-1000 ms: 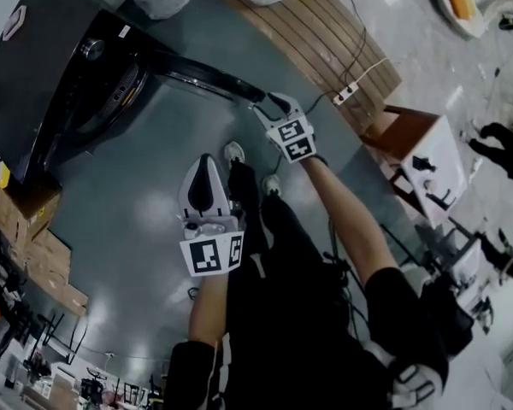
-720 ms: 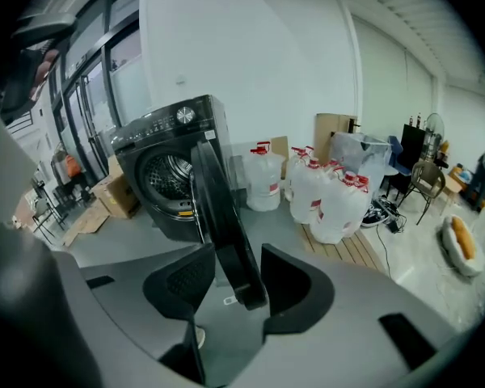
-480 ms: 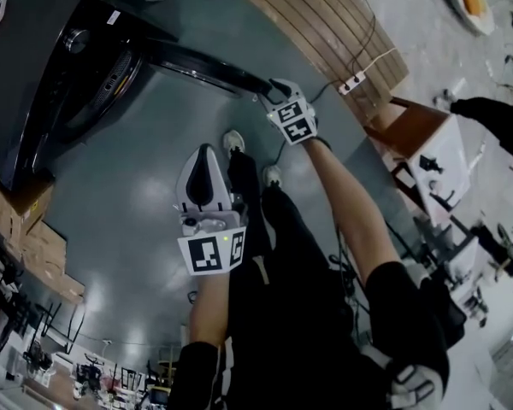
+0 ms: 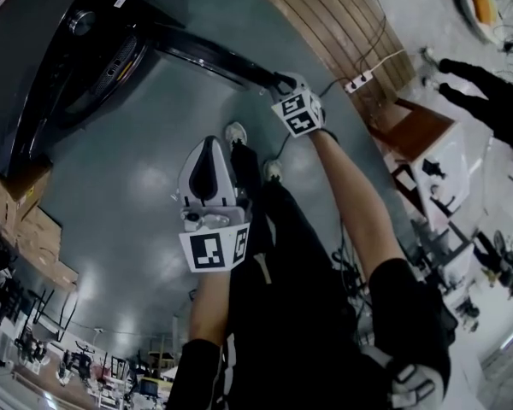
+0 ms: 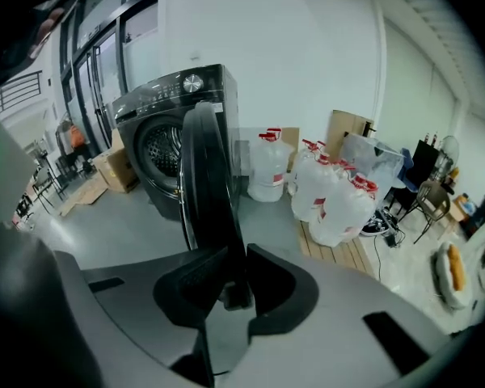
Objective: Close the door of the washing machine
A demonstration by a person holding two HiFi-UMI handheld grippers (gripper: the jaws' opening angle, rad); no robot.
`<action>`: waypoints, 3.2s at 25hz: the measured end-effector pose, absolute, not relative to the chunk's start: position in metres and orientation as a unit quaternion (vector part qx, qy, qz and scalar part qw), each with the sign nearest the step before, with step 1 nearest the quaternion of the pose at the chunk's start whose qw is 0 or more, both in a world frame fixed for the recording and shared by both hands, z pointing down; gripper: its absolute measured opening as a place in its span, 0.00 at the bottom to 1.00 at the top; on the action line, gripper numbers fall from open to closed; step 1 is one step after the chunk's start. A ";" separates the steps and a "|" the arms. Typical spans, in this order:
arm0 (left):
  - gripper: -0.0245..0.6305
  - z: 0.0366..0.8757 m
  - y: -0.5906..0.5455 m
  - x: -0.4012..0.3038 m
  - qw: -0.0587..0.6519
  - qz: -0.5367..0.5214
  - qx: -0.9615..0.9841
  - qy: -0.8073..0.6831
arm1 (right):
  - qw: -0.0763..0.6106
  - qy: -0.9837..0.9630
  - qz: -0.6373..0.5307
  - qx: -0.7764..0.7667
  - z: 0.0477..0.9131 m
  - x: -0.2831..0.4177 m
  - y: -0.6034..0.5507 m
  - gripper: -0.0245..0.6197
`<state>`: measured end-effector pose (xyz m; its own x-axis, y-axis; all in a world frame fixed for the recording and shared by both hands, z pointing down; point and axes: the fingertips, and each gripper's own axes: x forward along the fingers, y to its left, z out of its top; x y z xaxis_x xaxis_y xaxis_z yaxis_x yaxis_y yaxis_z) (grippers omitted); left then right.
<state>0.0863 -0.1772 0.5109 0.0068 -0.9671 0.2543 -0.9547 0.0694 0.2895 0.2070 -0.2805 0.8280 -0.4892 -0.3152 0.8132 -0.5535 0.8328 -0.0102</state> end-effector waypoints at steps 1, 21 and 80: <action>0.04 0.511 -0.175 0.086 0.197 -0.016 0.680 -0.706 | 0.437 -0.852 0.135 0.253 0.828 0.206 -0.279 0.14; 0.04 0.509 -0.041 0.076 0.185 -0.027 0.607 -0.772 | 0.429 -0.868 0.142 0.205 0.834 0.156 -0.157 0.12; 0.04 0.537 0.082 -0.449 0.174 -0.069 0.579 -0.794 | 0.324 -0.781 0.387 0.367 0.854 -0.345 0.001 0.17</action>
